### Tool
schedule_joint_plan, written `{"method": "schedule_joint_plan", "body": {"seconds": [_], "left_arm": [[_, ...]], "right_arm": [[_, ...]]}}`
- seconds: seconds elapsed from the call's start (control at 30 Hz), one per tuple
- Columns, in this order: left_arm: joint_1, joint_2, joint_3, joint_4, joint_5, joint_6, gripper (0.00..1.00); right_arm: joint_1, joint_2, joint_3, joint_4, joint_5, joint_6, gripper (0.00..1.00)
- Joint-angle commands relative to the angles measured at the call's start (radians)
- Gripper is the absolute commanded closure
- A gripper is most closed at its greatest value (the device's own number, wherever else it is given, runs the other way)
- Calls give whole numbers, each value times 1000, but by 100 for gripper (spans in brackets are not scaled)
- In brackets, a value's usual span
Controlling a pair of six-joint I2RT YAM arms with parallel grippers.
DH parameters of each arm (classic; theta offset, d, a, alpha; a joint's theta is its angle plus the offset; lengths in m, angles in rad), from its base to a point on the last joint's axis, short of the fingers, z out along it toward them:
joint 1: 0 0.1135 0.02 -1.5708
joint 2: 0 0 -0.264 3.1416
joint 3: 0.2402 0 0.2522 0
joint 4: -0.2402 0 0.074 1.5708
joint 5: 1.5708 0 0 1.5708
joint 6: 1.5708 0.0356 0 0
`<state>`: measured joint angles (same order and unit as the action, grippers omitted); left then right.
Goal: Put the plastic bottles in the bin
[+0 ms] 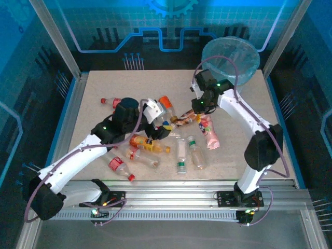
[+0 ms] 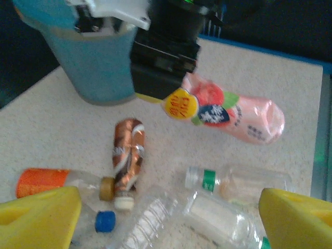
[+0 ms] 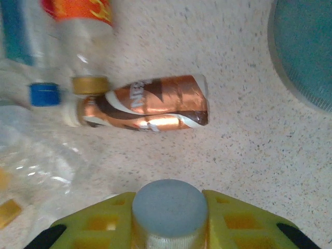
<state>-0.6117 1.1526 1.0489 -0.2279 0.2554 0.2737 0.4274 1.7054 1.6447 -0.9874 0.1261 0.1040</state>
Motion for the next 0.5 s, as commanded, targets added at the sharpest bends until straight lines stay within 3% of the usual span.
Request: {"method": "schedule_joint_plan", "body": {"seconds": [0.0,0.23,0.47], "left_arm": [[-2,14,141,-8,-45,-111,12],[-3,177,423,49,-174,-334,13],[-2,443,746,83,-186,-415,14]], "right_arm": [[17,-116,88,4,-51,-13,74],[-2,-140,384,122,18,-64,79],[-37,43,695,375,139,-170,85]]}}
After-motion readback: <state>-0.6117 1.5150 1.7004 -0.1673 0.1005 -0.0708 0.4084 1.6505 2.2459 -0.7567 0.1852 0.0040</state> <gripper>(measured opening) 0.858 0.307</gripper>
